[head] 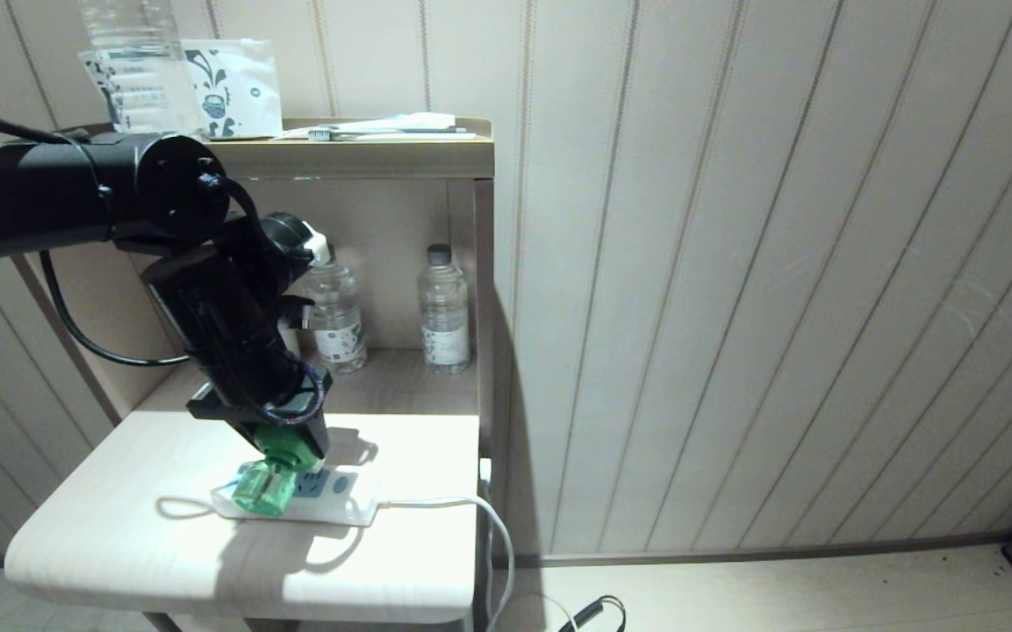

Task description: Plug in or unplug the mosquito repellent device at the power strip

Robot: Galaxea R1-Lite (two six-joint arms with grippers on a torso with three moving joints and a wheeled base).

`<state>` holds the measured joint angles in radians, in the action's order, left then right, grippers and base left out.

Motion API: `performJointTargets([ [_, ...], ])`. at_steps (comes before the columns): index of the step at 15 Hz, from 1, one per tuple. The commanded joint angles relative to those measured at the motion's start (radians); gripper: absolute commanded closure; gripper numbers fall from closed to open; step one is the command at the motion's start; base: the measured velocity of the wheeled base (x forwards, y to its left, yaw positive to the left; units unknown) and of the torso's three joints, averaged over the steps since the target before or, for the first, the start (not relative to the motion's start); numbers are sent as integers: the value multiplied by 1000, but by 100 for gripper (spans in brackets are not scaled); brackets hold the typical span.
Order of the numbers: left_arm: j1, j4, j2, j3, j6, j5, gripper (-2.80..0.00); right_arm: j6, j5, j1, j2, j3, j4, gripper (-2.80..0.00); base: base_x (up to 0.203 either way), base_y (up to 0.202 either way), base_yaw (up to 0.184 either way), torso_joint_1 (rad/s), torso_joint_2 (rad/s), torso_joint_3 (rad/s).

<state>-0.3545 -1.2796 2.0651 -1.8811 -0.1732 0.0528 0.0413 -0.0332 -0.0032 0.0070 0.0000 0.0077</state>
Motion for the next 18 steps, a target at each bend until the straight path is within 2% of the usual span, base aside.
performJointTargets([
  [1, -1, -11, 0, 0, -3, 1, 0, 0, -1, 0, 1, 0, 0, 0, 0, 0, 0, 0, 0, 0],
  [18, 0, -53, -42, 10, -6, -2, 0, 0, -1, 0, 1, 0, 0, 0, 0, 0, 0, 0, 0, 0],
])
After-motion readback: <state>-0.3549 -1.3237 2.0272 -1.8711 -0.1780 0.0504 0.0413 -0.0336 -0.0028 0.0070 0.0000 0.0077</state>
